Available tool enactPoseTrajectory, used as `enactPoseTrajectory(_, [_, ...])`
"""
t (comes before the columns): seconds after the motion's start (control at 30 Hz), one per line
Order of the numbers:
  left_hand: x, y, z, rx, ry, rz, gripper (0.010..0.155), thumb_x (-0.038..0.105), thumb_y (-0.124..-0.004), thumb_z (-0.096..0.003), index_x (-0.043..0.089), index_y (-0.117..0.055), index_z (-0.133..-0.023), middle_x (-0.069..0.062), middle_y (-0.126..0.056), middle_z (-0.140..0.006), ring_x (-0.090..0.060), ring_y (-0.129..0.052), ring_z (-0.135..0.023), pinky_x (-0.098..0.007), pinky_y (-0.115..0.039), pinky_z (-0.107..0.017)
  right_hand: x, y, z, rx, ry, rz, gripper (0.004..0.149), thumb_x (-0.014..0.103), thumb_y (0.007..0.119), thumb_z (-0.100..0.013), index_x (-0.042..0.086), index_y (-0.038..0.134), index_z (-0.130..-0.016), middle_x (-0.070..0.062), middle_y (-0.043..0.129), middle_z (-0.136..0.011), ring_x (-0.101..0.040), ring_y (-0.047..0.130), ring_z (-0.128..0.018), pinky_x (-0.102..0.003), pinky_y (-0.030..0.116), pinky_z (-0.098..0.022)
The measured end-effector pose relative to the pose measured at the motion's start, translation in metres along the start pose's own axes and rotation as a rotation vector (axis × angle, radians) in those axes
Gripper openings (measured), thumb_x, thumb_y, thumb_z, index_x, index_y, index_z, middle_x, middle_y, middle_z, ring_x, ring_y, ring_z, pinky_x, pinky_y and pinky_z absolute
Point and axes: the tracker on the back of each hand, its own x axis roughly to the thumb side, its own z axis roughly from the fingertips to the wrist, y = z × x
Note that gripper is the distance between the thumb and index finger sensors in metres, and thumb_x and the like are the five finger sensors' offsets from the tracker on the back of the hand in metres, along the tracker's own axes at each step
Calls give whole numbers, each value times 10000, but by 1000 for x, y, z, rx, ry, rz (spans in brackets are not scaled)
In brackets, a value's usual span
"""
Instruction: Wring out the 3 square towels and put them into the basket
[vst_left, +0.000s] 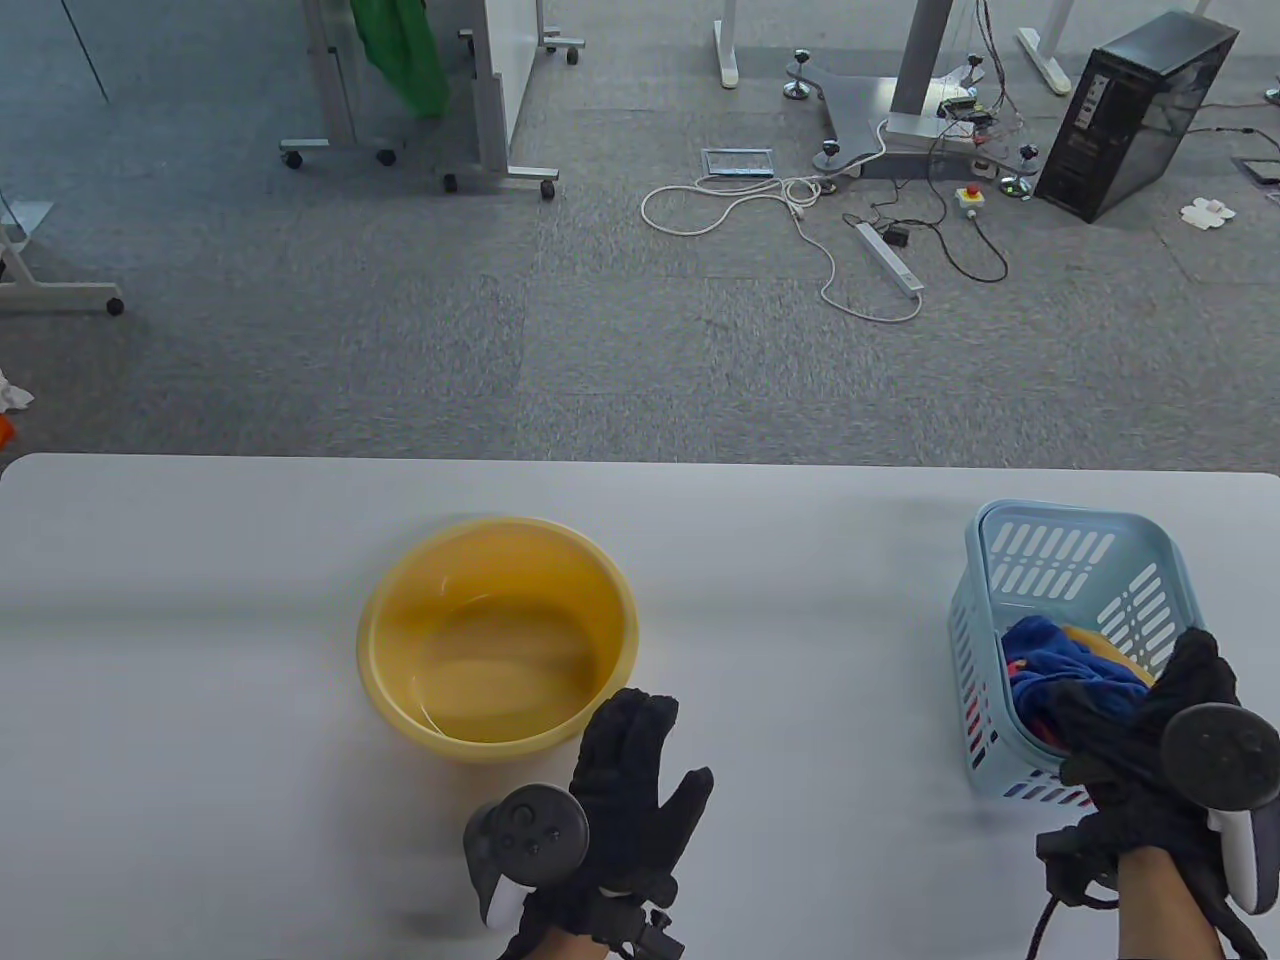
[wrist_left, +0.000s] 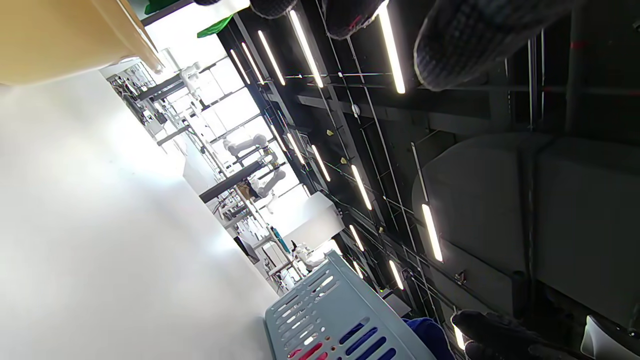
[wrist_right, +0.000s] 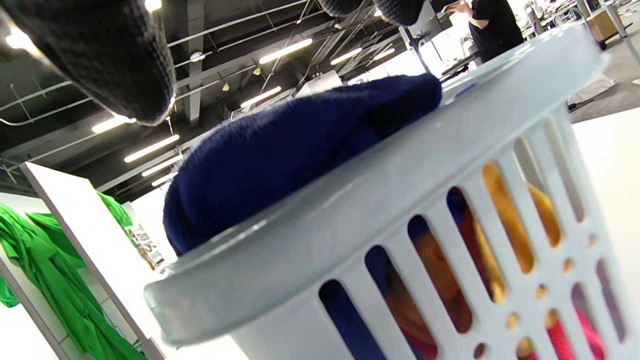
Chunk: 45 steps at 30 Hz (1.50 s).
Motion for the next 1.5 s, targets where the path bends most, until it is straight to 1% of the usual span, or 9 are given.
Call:
enactPoseTrajectory(0.17, [1,0,2,-5,-7,-4,737,552,-768,-571,268,-456,-1175,-169,-302,-1194,-497,-281,-1101,-756,-324,-681,9,-9,10,15,-61,25,1009,501,856,-521,164,109,-1110,-254,157,-1138,-577,198,-1015,-762,244,-703])
enactPoseTrajectory(0.3, [3,0,2,-13,-4,-4,740,562,-781,-566,307,-460,-1182,-167,-267,-1211,-513,-208,-1102,-759,-285,-681,25,-14,22,22,-154,52,984,538,842,-517,167,158,-1120,-254,114,-1138,-578,151,-1004,-758,210,-699])
enactPoseTrajectory(0.37, [3,1,2,-19,-1,-23,748,569,-784,-565,313,-453,-1185,-159,-251,-1216,-509,-192,-1102,-759,-275,-680,36,-13,30,30,-205,60,996,557,840,-510,166,161,-1125,-254,105,-1138,-579,145,-1002,-759,207,-696])
enactPoseTrajectory(0.5, [3,1,3,-27,11,-26,751,567,-782,-568,317,-437,-1187,-152,-222,-1217,-494,-146,-1106,-759,-254,-679,61,-6,50,43,-343,66,934,519,811,-536,160,186,-1132,-249,108,-1141,-574,141,-1004,-757,204,-696])
enactPoseTrajectory(0.67, [4,-1,4,-44,21,-30,753,554,-769,-575,308,-412,-1190,-153,-191,-1212,-483,-120,-1102,-757,-232,-679,84,13,72,80,-444,67,945,544,812,-527,158,199,-1135,-255,111,-1141,-580,141,-1002,-759,204,-693])
enactPoseTrajectory(0.77, [5,-4,3,-66,9,-30,788,587,-788,-562,306,-406,-1191,-156,-184,-1212,-487,-111,-1102,-763,-229,-676,93,28,86,64,-510,52,934,538,824,-522,154,235,-1137,-249,167,-1147,-574,172,-1011,-759,218,-694])
enactPoseTrajectory(0.93, [6,-9,2,-86,4,-73,799,593,-793,-560,301,-402,-1193,-158,-177,-1211,-478,-100,-1103,-764,-220,-673,103,52,108,87,-592,107,925,539,837,-519,160,271,-1145,-252,188,-1157,-581,198,-1017,-771,232,-687])
enactPoseTrajectory(1.27, [3,-19,4,-126,17,-143,802,590,-791,-562,298,-391,-1193,-157,-159,-1208,-473,-79,-1098,-763,-203,-671,93,109,132,191,-546,26,922,539,840,-519,155,290,-1151,-261,201,-1161,-585,202,-1020,-779,219,-682])
enactPoseTrajectory(1.5, [-2,-29,6,-163,19,-199,829,601,-787,-560,308,-336,-1190,-164,-141,-1201,-476,-68,-1094,-765,-201,-669,79,139,140,151,-569,43,883,532,830,-524,142,339,-1147,-249,263,-1166,-570,245,-1032,-776,232,-687])
